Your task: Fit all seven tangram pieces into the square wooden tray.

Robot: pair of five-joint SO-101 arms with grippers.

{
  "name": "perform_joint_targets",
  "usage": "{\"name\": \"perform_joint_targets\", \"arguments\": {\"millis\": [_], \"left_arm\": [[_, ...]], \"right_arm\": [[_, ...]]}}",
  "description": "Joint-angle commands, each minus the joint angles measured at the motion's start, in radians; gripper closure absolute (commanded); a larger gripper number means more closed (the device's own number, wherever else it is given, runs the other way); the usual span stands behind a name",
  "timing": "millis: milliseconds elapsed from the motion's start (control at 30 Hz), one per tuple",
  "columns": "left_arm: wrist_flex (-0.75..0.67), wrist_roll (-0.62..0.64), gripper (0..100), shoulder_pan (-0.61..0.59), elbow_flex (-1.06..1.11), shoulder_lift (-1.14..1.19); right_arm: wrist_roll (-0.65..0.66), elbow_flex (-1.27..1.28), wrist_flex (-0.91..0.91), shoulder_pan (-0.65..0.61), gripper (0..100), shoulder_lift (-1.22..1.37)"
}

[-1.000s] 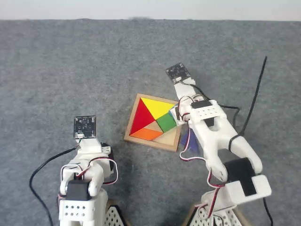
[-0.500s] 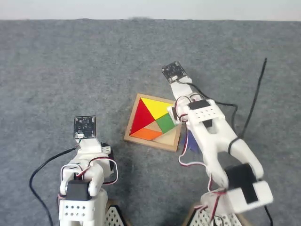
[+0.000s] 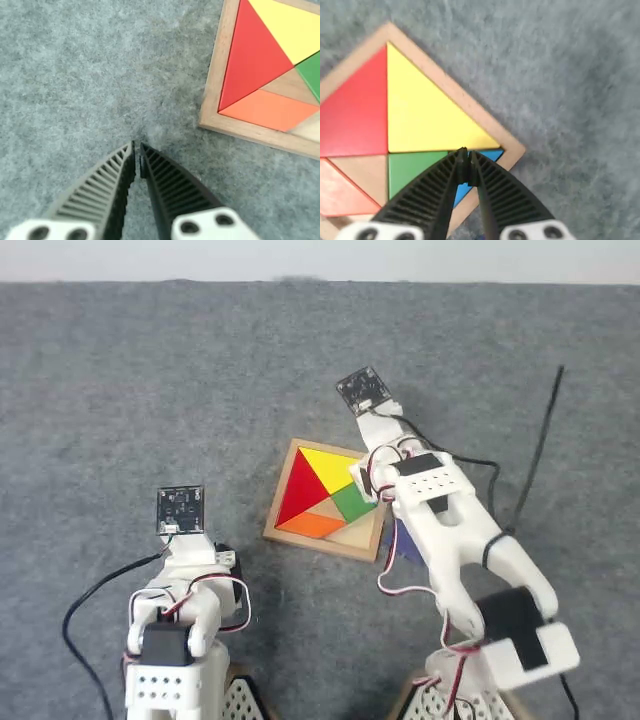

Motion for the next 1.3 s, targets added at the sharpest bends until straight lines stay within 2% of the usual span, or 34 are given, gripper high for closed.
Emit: {"name": "perform_joint_targets", "arguments": {"millis": [0,200,433,533,633,767,1000,1133,1267], "left_arm": [[0.005,-0.015,99,-0.006,-0.013,-0.020],[0.005,-0.015,99,-0.006,-0.013,-0.020],[0.005,-0.015,99,-0.006,-0.013,-0.020],[0.005,-0.015,99,-0.006,-0.013,-0.020],[0.005,-0.015,99,-0.006,-0.013,-0.020],[0.005,-0.015,99,-0.006,-0.013,-0.020],[0.005,-0.015,99,-0.006,-0.013,-0.020],[0.005,-0.015,99,-0.006,-0.013,-0.020],[0.005,-0.015,99,-0.006,-0.013,-0.020]], "right_arm": [[-0.002,-0.009,0.039,0.007,99.1,0.024],[0.000,-0.032,0.085,0.016,99.1,-0.033],[0.005,-0.057,0.446,0.030,99.1,-0.358],[0.066,0.011,0.536,0.025,99.0,-0.421],[0.123,0.126,0.492,0.030,99.0,-0.423],[0.106,0.255,0.346,0.021,98.9,-0.398],[0.097,0.269,0.285,0.019,98.7,-0.320],[-0.014,0.253,0.278,0.018,90.2,-0.297],[-0.031,0.250,0.277,0.022,82.7,-0.260]]}}
